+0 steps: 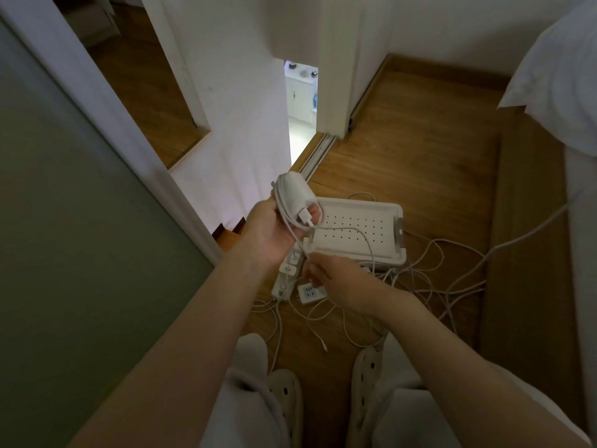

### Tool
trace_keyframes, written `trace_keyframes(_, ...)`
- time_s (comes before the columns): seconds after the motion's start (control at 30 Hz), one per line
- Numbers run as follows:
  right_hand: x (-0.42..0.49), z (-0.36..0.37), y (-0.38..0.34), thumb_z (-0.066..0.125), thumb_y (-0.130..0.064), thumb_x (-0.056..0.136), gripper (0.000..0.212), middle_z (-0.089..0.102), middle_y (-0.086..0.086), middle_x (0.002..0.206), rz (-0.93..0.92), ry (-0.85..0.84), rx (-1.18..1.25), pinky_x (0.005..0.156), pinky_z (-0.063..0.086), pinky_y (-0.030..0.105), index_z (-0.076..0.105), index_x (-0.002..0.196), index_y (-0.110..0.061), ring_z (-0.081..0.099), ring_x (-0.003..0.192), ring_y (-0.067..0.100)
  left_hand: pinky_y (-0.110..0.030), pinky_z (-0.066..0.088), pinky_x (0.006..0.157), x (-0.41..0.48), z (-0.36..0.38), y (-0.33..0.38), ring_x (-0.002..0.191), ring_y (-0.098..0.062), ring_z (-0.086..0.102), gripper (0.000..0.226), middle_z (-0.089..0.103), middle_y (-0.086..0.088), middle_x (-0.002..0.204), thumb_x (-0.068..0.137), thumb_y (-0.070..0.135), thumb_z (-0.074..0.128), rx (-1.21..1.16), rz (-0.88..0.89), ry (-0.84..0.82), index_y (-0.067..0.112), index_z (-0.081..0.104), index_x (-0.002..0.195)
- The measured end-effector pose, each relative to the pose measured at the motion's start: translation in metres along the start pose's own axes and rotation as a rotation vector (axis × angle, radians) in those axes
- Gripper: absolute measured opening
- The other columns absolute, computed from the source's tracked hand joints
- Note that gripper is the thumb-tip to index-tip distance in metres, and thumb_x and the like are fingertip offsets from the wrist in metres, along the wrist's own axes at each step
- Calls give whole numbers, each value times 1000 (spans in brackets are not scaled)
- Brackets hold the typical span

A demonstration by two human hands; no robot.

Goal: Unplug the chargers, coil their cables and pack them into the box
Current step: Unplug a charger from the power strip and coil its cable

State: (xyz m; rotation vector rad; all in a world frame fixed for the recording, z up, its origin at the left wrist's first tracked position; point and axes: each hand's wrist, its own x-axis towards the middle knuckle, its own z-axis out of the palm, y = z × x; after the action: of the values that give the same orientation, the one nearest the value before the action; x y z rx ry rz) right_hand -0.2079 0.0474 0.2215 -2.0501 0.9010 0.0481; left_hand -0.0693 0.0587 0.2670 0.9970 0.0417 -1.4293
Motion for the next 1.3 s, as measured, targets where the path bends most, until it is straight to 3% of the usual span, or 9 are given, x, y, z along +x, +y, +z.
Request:
trace_keyframes(0.07,3,-3,8,35,-14,100,23,54,-1,80,34,17,-76,67,46,29,57,95,-12,54,77,17,-25,56,55,-5,0,3,77,-24,58,24,60,-18,94,98,12,38,55,18,-36,1,58,105)
trace_keyframes(0.17,4,-15,13,37,-38,99,35,51,-5,68,74,114,-48,52,35,20,55,81,-14,47,57,9,-20,49,47,-11,0,9,71,-21,55,23,62,-12,78,95,14,42,180,52,-101,4,62,91)
trace_keyframes(0.3,2,-33,17,44,-62,84,56,47,0,58,78,259,-176,48,35,20,57,71,-10,40,46,11,-27,45,69,-12,-6,22,75,-19,58,25,64,-7,81,94,27,46,374,63,-171,11,65,89)
trace_keyframes(0.4,1,-41,21,50,-62,82,52,48,-1,56,100,301,-203,47,35,19,56,67,-13,41,46,10,-28,45,68,-14,-8,26,73,-16,60,26,66,-1,76,95,31,47,605,114,-189,15,66,87)
trace_keyframes(0.53,0,-49,28,49,-63,81,51,57,0,62,166,355,-314,51,45,23,59,71,-15,51,52,11,-22,49,56,-17,-20,35,70,-13,60,33,63,1,82,97,44,38,1135,112,-191,25,64,90)
trace_keyframes(0.77,-4,-48,8,53,-56,85,34,50,-12,66,63,524,-339,47,30,17,54,75,-24,47,57,3,-17,51,53,1,-46,29,80,-14,63,35,61,-2,97,91,46,52,1638,227,-161,16,55,109)
trace_keyframes(0.97,-8,-39,-14,48,-44,93,25,45,-14,60,-56,529,-328,48,29,14,62,85,-24,45,54,1,-37,56,75,10,-44,17,86,-16,59,26,56,1,98,90,42,57,1748,369,-52,22,47,104)
trace_keyframes(1.13,-6,-4,-27,34,-34,100,30,60,-3,81,-172,388,-293,57,41,19,59,103,-18,56,69,13,-20,37,56,18,-42,8,77,-9,51,25,51,2,95,94,41,50,1635,532,166,20,40,104)
trace_keyframes(1.3,-2,17,-28,36,-18,101,37,59,8,120,-229,286,-290,81,46,29,36,138,-16,57,100,22,-15,44,52,22,-33,4,75,-10,55,29,51,-4,102,98,42,39,1347,435,258,16,36,109)
